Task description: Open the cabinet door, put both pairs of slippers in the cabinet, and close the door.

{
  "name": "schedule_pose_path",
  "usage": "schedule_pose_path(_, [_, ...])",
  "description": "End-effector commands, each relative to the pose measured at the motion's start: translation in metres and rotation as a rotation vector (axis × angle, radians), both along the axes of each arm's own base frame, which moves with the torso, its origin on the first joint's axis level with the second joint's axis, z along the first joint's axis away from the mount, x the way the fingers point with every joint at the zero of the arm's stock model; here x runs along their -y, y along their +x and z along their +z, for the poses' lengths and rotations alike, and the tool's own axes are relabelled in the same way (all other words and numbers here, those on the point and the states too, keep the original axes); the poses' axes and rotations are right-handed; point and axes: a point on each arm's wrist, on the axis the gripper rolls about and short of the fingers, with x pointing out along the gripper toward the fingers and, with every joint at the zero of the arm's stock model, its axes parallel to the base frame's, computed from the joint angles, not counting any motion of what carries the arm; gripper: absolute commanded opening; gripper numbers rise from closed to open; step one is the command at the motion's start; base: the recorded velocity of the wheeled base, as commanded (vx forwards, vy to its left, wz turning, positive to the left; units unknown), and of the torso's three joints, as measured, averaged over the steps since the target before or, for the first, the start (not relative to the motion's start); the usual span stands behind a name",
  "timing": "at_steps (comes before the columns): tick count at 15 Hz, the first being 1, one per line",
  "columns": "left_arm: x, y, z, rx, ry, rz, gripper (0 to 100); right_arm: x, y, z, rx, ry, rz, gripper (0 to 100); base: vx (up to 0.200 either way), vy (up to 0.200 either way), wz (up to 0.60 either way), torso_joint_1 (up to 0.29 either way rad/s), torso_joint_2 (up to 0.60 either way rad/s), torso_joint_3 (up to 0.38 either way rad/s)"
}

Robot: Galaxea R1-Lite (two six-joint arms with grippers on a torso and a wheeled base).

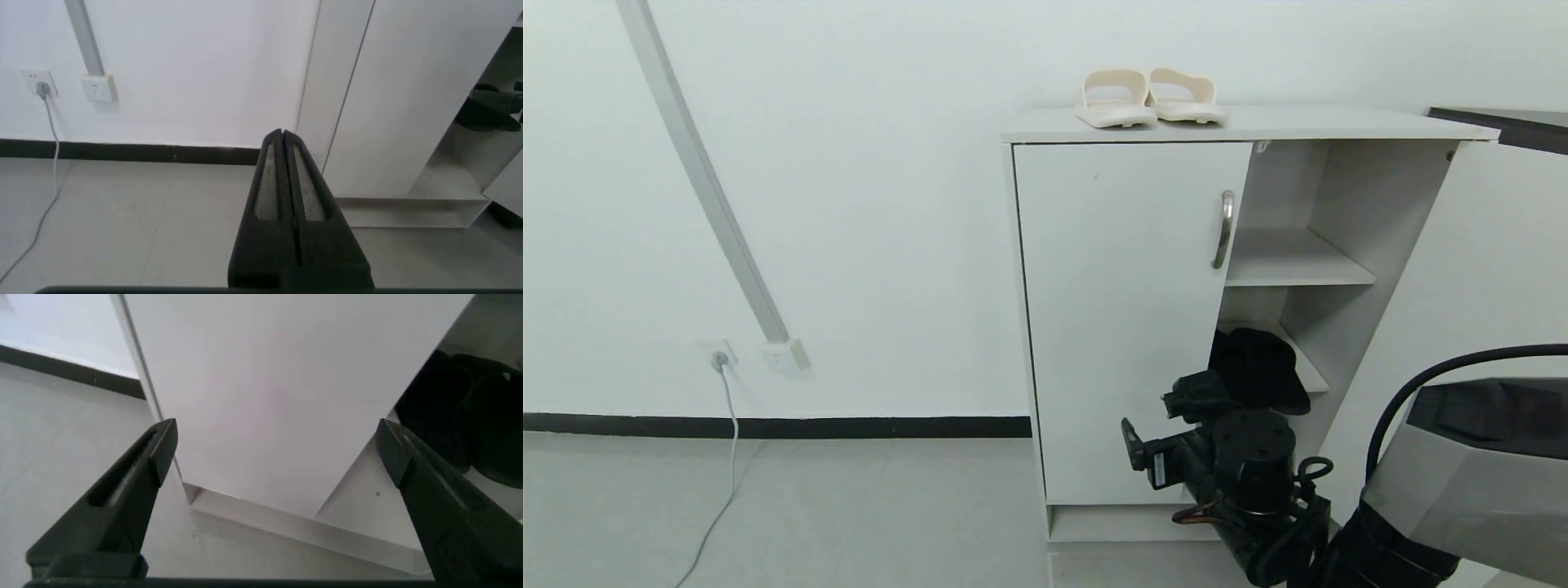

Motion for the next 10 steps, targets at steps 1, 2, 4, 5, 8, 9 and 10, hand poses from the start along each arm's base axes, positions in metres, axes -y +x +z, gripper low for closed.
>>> schedule_pose_path(1, [0.0, 0.0001, 0.0, -0.001, 0.0, 0.0, 0, 0.0021, 0.0015, -0.0039, -0.008, -0.011, -0.007, 100, 0.0, 0.0, 0.0, 0.0, 0.0, 0.0])
schedule_pose_path(2, [0.0, 0.0001, 0.0, -0.001, 0.0, 0.0, 0, 0.0019, 0.0018, -0.0042, -0.008, -0.011, -0.007, 100, 0.0, 0.0, 0.0, 0.0, 0.0, 0.0])
schedule_pose_path(4, [0.0, 0.0001, 0.0, -0.001, 0.0, 0.0, 0, 0.0011, 0.0026, -0.005, -0.008, -0.012, -0.007, 100, 0.0, 0.0, 0.0, 0.0, 0.0, 0.0])
schedule_pose_path(5, [0.0, 0.0001, 0.0, -0.001, -0.002, 0.0, 0, 0.0009, 0.0028, -0.0048, -0.008, -0.012, -0.007, 100, 0.0, 0.0, 0.0, 0.0, 0.0, 0.0])
schedule_pose_path(8, [0.0, 0.0001, 0.0, -0.001, -0.002, 0.002, 0, 0.0007, 0.0031, -0.0068, -0.011, -0.016, -0.008, 100, 0.0, 0.0, 0.0, 0.0, 0.0, 0.0])
schedule_pose_path(9, [0.0, 0.0001, 0.0, -0.001, -0.002, 0.002, 0, 0.0004, 0.0033, -0.0072, -0.012, -0.017, -0.007, 100, 0.0, 0.0, 0.0, 0.0, 0.0, 0.0])
schedule_pose_path(10, [0.0, 0.0, 0.0, 0.0, -0.002, 0.002, 0, 0.0004, 0.0033, -0.0072, -0.012, -0.017, -0.007, 100, 0.0, 0.0, 0.0, 0.0, 0.0, 0.0])
